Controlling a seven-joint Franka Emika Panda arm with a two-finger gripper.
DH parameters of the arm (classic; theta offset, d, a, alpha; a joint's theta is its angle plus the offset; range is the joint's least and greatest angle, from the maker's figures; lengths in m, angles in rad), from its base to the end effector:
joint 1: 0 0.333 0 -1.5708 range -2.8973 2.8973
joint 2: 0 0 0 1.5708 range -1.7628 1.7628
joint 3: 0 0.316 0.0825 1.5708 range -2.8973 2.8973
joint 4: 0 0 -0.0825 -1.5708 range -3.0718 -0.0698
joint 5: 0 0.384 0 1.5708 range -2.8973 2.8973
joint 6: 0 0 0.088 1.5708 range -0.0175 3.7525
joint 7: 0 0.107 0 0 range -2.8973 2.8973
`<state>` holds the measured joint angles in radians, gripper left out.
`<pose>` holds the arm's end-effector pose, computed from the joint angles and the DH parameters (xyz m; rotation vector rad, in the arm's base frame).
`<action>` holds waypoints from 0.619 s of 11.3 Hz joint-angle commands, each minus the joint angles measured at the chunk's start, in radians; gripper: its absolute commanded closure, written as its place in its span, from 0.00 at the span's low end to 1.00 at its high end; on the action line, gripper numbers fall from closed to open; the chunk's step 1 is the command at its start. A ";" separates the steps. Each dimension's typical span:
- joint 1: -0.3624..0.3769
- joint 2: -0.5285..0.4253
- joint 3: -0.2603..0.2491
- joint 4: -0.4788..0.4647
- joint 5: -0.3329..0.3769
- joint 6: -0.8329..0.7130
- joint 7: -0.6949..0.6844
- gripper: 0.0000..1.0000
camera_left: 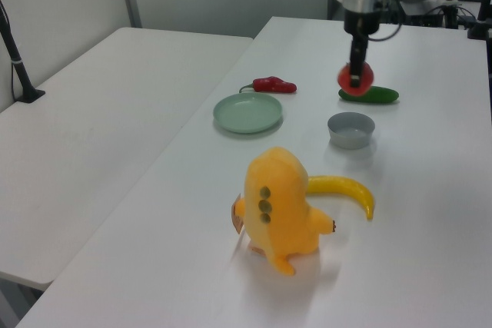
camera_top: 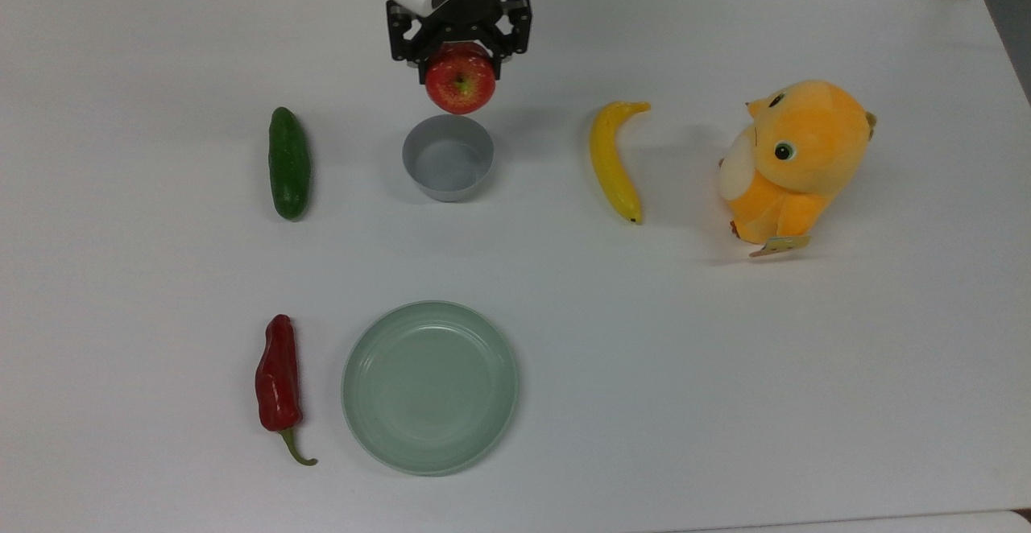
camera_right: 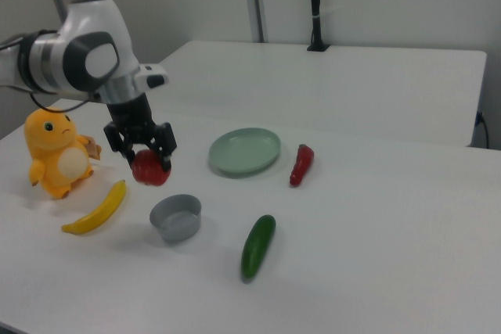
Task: Put the red apple in the bowl
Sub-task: 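Carry the held apple over the small grey bowl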
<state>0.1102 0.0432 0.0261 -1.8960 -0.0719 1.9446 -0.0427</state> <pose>0.5680 0.0728 0.4775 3.0599 0.3148 0.0131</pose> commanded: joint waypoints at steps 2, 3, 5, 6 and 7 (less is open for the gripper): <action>-0.073 -0.051 0.000 -0.217 0.043 0.253 -0.106 0.87; -0.084 -0.046 0.000 -0.262 0.044 0.354 -0.117 0.87; -0.095 -0.040 0.001 -0.336 0.064 0.536 -0.117 0.87; -0.093 -0.040 0.001 -0.377 0.079 0.625 -0.117 0.87; -0.089 -0.031 0.001 -0.403 0.081 0.692 -0.117 0.87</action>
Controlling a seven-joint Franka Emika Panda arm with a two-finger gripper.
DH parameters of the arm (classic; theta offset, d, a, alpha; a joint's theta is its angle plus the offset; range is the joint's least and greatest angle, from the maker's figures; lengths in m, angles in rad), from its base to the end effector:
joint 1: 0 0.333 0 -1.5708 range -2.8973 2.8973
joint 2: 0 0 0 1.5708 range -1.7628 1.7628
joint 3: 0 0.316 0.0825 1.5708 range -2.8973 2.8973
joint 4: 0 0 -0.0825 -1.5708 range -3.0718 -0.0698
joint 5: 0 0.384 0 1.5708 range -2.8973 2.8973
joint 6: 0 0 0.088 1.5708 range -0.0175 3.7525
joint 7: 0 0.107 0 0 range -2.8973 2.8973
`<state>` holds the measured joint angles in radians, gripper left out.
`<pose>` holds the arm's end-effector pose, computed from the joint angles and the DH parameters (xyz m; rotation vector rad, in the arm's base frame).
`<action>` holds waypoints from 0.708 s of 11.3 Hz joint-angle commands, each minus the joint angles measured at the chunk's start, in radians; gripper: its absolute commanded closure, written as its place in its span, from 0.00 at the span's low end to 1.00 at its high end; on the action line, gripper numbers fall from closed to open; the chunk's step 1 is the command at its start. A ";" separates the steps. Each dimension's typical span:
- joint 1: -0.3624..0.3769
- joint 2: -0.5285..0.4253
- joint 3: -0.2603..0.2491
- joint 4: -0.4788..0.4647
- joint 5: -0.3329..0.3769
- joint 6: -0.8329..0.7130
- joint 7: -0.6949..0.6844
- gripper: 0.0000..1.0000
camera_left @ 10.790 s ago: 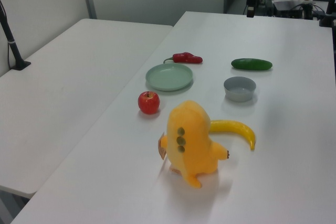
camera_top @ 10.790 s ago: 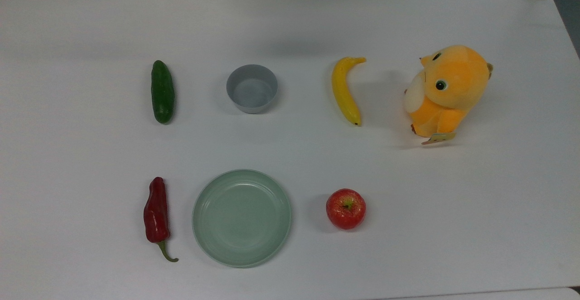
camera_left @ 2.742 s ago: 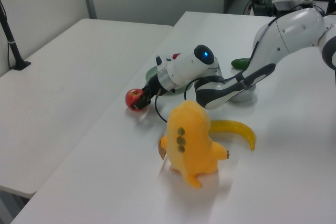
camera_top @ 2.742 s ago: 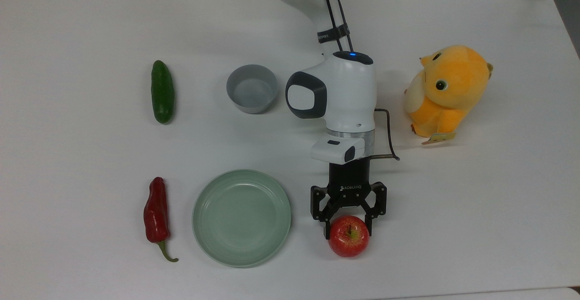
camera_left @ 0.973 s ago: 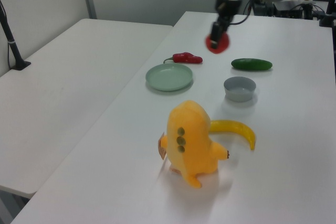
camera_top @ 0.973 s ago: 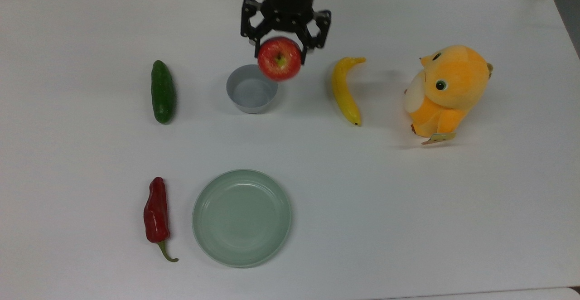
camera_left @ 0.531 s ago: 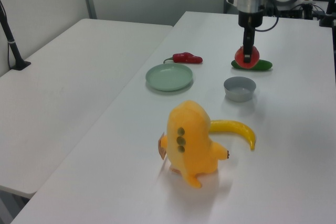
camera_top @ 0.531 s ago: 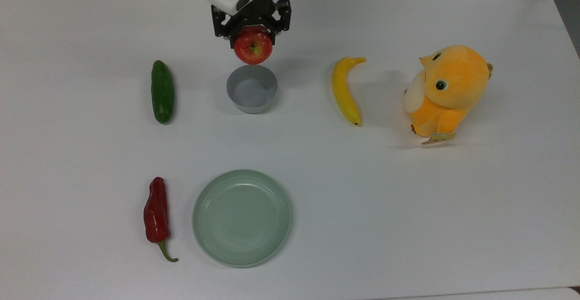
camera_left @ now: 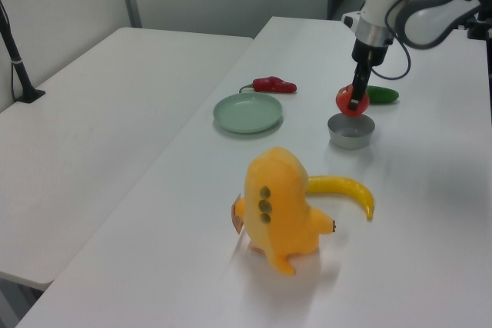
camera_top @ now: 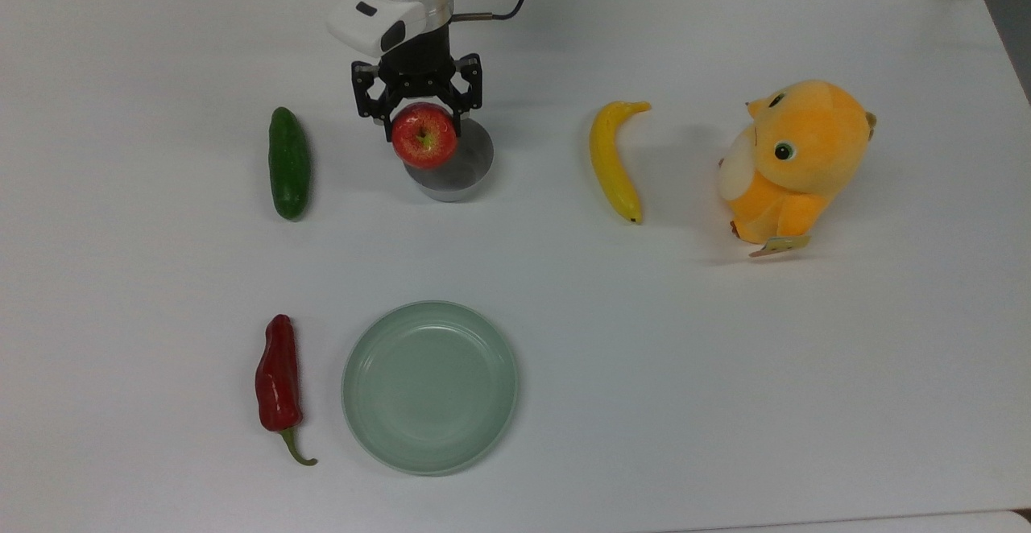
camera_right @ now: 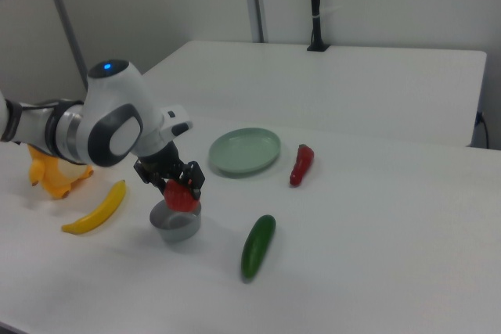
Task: Put the red apple in the bowl
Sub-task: 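Lower the apple into the grey bowl and open the gripper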
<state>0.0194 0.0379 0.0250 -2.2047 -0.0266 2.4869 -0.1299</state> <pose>0.5570 0.0248 0.3887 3.0761 0.2982 0.3779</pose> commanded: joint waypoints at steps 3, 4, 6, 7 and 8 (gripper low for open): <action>0.011 0.014 0.013 -0.093 0.042 0.188 -0.019 0.86; 0.011 0.031 0.015 -0.090 0.044 0.199 -0.008 0.75; 0.011 0.027 0.019 -0.089 0.045 0.198 0.038 0.39; 0.011 0.024 0.021 -0.087 0.045 0.196 0.062 0.22; 0.011 0.020 0.021 -0.087 0.045 0.193 0.076 0.05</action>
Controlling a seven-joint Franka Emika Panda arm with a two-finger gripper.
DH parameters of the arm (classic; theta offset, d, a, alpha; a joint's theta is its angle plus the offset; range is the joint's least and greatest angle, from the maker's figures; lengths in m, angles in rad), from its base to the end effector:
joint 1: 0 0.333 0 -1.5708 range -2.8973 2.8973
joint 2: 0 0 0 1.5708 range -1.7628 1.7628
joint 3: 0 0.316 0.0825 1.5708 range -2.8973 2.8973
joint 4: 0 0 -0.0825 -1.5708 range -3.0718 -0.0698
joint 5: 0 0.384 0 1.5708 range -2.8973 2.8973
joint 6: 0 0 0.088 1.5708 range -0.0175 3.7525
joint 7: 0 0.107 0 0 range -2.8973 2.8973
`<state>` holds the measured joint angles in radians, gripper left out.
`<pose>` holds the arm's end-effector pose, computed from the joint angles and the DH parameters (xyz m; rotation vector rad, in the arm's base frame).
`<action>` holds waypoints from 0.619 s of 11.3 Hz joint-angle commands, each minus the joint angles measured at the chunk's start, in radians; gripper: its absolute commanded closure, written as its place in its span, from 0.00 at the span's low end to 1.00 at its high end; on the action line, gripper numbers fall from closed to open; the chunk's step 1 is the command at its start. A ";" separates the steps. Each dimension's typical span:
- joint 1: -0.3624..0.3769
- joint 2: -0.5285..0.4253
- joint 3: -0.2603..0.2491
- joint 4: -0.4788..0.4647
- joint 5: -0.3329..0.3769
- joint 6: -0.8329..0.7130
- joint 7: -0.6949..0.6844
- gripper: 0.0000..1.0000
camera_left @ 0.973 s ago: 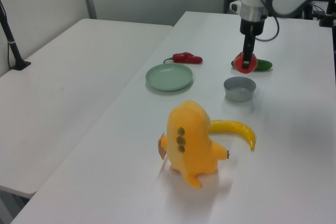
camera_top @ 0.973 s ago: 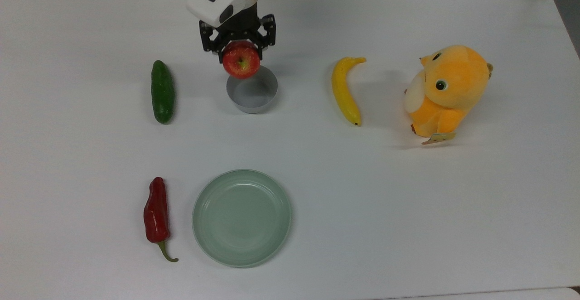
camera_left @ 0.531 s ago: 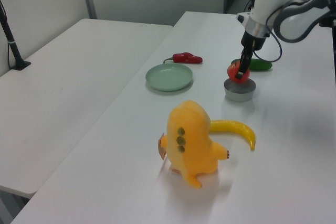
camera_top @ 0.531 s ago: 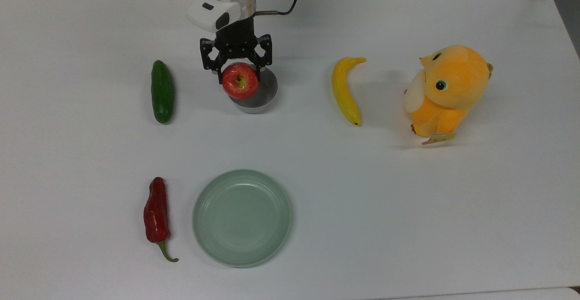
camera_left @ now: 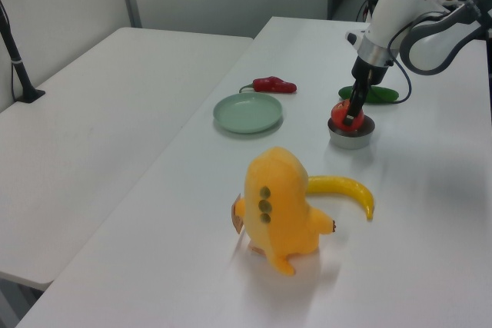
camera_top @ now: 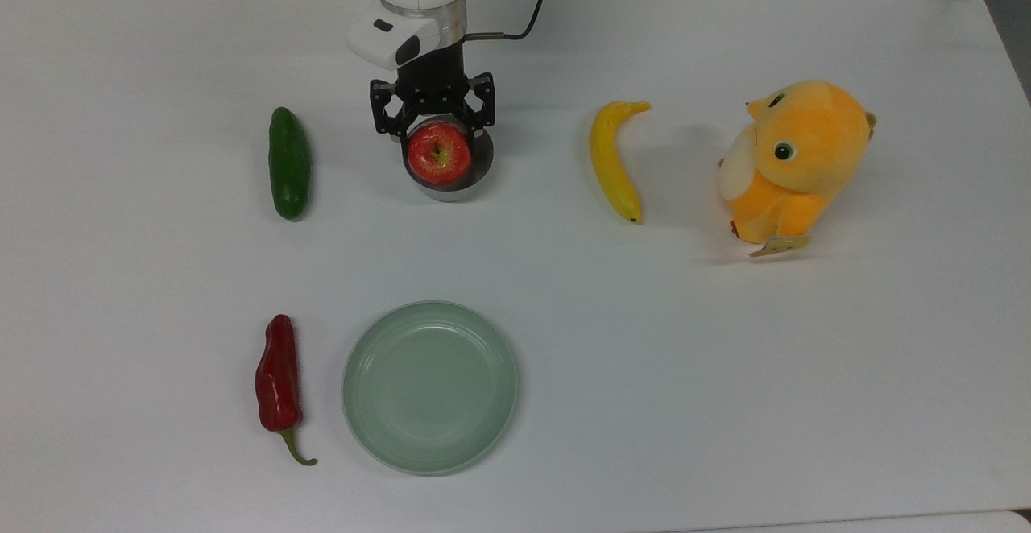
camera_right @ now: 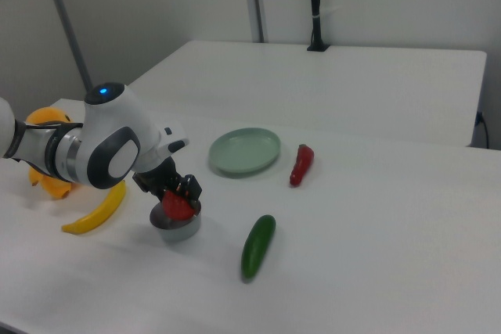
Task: Put the red apple in the bowl
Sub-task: 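Lower the apple into the grey bowl and open the gripper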
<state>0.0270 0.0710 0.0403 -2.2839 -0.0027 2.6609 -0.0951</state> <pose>0.5497 0.0370 0.3541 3.0915 0.2542 0.4784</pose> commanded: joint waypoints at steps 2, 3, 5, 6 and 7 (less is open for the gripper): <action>0.004 -0.028 0.006 0.000 0.021 -0.005 0.046 0.00; 0.004 -0.033 0.006 0.020 0.021 -0.048 0.046 0.00; 0.004 -0.054 0.007 0.066 0.023 -0.149 0.048 0.00; 0.004 -0.063 0.010 0.105 0.029 -0.224 0.048 0.00; 0.004 -0.072 0.015 0.169 0.050 -0.334 0.048 0.00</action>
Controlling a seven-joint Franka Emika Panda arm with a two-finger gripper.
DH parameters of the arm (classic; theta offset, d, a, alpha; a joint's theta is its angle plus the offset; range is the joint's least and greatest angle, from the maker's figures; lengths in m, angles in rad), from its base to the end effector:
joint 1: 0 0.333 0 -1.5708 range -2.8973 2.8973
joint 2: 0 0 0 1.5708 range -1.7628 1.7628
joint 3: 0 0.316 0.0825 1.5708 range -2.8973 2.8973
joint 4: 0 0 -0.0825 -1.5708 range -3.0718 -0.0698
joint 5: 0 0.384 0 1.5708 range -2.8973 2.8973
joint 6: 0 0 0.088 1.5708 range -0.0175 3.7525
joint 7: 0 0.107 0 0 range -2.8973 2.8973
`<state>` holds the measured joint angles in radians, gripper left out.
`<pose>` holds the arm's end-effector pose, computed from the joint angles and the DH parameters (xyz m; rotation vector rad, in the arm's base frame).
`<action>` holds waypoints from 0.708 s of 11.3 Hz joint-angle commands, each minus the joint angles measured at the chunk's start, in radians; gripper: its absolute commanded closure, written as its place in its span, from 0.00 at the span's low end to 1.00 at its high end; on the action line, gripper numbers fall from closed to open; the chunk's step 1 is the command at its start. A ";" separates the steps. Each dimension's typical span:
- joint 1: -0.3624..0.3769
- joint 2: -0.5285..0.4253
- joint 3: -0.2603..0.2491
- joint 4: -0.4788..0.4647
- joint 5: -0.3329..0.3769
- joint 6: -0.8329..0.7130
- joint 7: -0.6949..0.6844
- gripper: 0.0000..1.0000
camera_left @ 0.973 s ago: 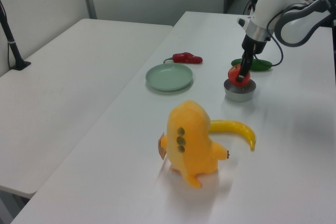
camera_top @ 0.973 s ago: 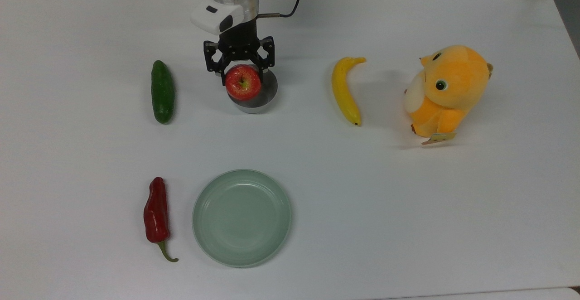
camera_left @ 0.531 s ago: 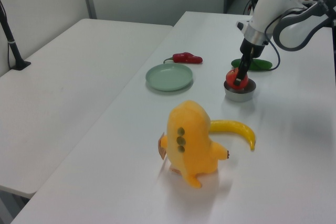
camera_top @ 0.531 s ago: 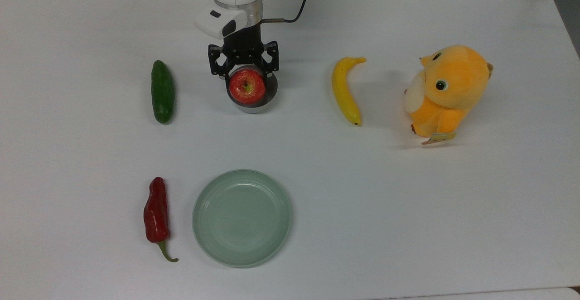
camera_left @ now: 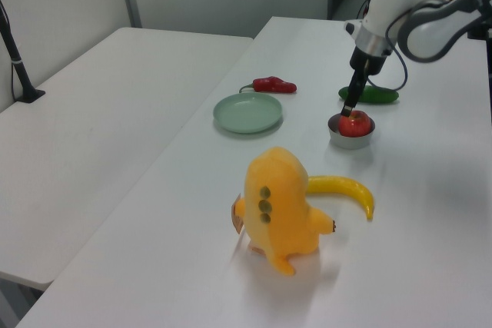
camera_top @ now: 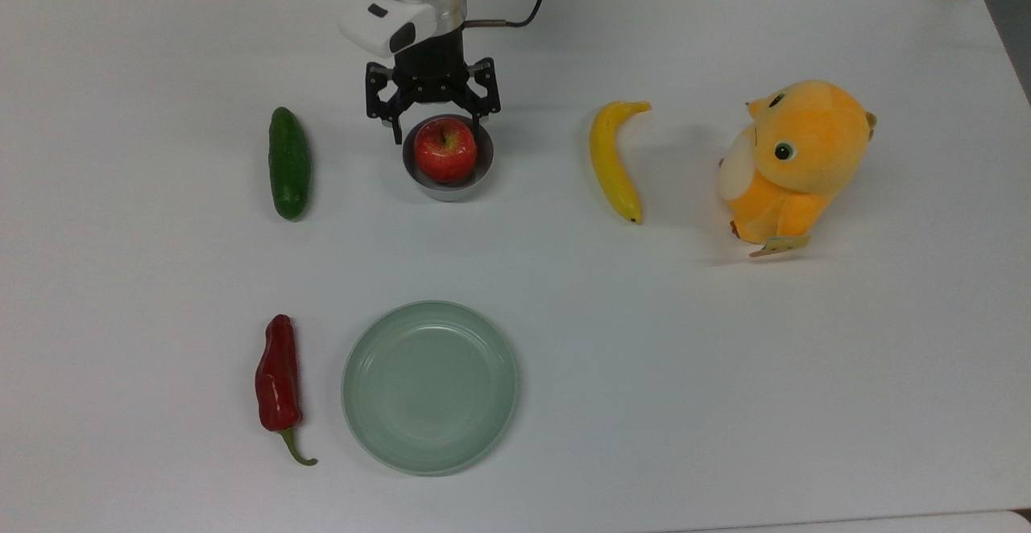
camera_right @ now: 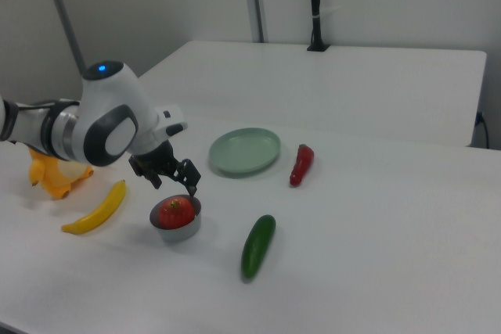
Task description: Put the red apple in the bowl
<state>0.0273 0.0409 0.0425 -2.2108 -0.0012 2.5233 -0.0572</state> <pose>0.5578 0.0389 0.3883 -3.1038 -0.1983 -0.4250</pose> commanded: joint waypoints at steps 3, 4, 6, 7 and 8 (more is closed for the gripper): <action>0.002 -0.059 0.013 0.357 0.072 -0.572 0.010 0.00; -0.006 -0.059 0.013 0.446 0.072 -0.700 0.010 0.00; -0.012 -0.068 0.010 0.555 0.072 -0.857 0.019 0.00; -0.012 -0.081 0.002 0.583 0.073 -0.889 0.061 0.00; -0.015 -0.082 -0.009 0.617 0.075 -0.908 0.138 0.00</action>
<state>0.0163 -0.0427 0.0512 -1.6677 0.0528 1.6849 -0.0323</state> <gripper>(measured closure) 0.000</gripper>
